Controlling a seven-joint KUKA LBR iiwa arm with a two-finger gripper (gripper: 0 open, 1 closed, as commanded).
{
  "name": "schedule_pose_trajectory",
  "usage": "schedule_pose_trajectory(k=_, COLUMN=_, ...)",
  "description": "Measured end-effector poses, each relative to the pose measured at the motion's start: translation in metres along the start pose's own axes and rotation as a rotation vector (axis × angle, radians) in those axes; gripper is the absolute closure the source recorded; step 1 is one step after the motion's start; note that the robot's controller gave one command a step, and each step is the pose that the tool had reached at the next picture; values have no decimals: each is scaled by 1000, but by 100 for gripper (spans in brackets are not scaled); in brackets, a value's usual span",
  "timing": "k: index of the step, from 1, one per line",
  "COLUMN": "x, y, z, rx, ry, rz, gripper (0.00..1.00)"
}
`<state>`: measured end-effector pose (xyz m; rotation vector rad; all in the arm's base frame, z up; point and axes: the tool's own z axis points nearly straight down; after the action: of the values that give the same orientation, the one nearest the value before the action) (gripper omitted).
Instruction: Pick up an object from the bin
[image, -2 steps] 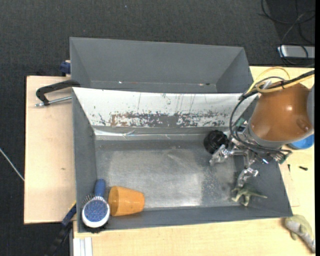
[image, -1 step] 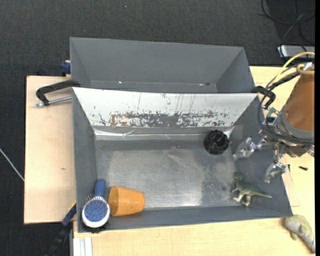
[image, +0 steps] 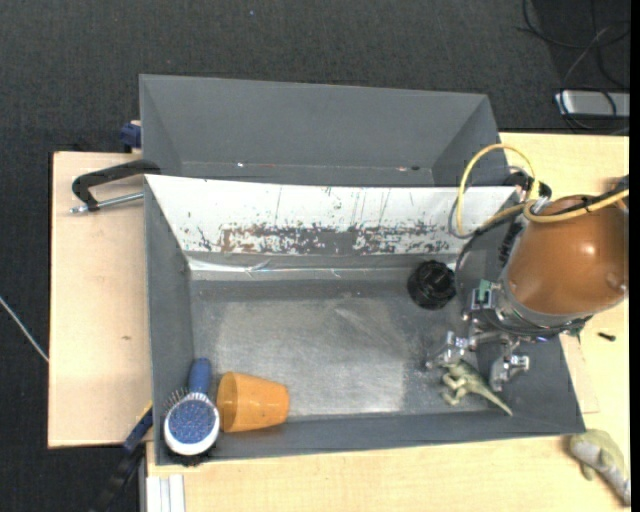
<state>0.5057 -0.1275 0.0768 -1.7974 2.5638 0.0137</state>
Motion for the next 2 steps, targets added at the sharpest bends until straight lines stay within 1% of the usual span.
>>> schedule_pose_trajectory(k=1, x=5, y=-1, z=0, rx=3, ry=7, rz=1, gripper=100)
schedule_pose_trajectory(k=2, x=-3, y=-12, z=-117, rx=13, ry=10, rz=-48, gripper=100)
